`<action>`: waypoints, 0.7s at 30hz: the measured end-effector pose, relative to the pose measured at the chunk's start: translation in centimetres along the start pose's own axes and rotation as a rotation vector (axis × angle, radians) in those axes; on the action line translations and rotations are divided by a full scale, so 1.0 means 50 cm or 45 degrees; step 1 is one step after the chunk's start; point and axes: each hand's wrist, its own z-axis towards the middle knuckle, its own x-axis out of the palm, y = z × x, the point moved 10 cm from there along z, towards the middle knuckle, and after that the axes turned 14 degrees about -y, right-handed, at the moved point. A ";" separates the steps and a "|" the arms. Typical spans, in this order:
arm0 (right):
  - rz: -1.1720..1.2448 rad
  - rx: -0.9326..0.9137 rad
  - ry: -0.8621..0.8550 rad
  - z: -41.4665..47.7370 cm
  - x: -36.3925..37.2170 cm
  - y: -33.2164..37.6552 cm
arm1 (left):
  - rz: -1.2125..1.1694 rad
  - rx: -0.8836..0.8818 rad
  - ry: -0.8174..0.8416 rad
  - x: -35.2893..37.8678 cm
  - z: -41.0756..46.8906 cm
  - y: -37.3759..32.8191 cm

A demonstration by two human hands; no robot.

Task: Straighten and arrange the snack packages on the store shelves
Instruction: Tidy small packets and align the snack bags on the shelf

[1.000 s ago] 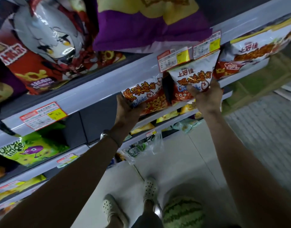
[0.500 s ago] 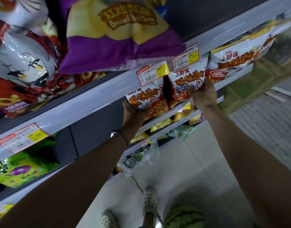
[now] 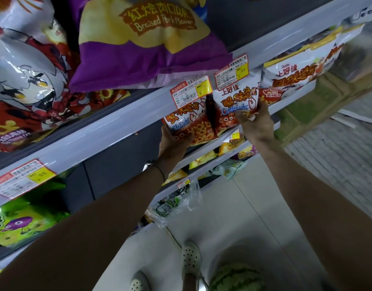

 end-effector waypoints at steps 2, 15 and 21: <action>-0.020 0.002 0.003 -0.013 -0.004 -0.007 | 0.041 -0.007 0.025 0.001 -0.002 0.005; 0.119 0.248 0.229 -0.031 0.042 -0.050 | 0.048 0.196 -0.151 -0.027 -0.033 -0.020; 0.007 0.274 0.274 -0.058 0.030 -0.056 | 0.124 0.106 -0.047 -0.008 -0.036 -0.018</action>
